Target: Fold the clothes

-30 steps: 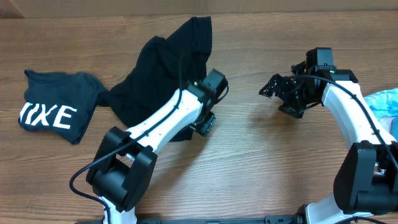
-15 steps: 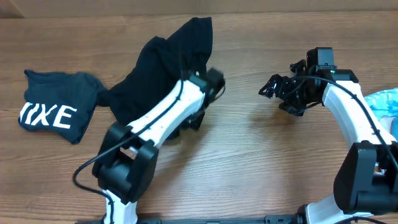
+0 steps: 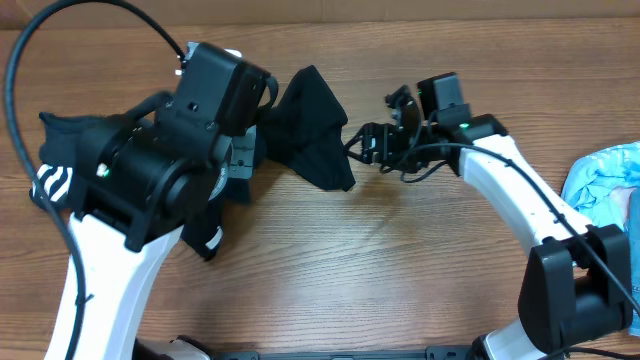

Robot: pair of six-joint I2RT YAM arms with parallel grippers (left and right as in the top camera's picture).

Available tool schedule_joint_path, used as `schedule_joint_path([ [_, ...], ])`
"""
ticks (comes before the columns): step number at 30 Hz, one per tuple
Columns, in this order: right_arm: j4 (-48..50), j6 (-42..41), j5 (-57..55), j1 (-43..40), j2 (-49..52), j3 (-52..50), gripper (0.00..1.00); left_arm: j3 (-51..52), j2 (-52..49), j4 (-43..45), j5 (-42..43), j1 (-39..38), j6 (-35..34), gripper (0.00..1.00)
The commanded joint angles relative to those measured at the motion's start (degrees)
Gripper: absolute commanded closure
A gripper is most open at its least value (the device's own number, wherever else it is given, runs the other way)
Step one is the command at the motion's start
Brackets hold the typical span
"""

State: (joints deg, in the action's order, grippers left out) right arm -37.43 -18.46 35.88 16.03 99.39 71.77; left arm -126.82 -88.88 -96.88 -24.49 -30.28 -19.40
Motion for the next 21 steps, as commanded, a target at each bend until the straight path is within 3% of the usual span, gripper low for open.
schedule_joint_path([
  [1, 0.9, -5.6, -3.5, 4.2, -0.1, -0.2, 0.09, -2.0, 3.3, 0.1, -3.1, 0.0, -0.1, 0.88],
  [5, 2.7, -7.1, -5.1, 7.1, 1.6, -0.2, 0.09, -2.9, 5.2, 0.5, -5.7, 0.0, -0.3, 0.88],
  [9, 10.8, -11.8, -5.2, 7.1, 6.4, -0.2, 0.13, -3.9, 5.4, 0.2, -4.5, 0.0, -0.3, 0.85],
  [11, 17.2, -15.2, -5.2, 6.9, 8.3, -0.2, 0.19, -3.8, 5.3, 0.1, -3.6, 0.0, -0.3, 0.81],
  [14, 31.6, -24.3, -4.8, 6.2, 12.0, -0.1, 0.40, -3.8, 5.3, 0.1, -3.0, 0.0, -0.3, 0.77],
  [16, 39.2, -29.7, -4.9, 6.1, 15.3, -0.1, 0.40, -3.8, 5.3, 0.1, -2.1, 0.0, -0.3, 0.76],
  [21, 43.7, -36.0, -6.1, 5.1, 22.5, -0.1, 0.40, -3.8, 5.3, 0.1, 0.3, 0.0, 0.1, 0.74],
])
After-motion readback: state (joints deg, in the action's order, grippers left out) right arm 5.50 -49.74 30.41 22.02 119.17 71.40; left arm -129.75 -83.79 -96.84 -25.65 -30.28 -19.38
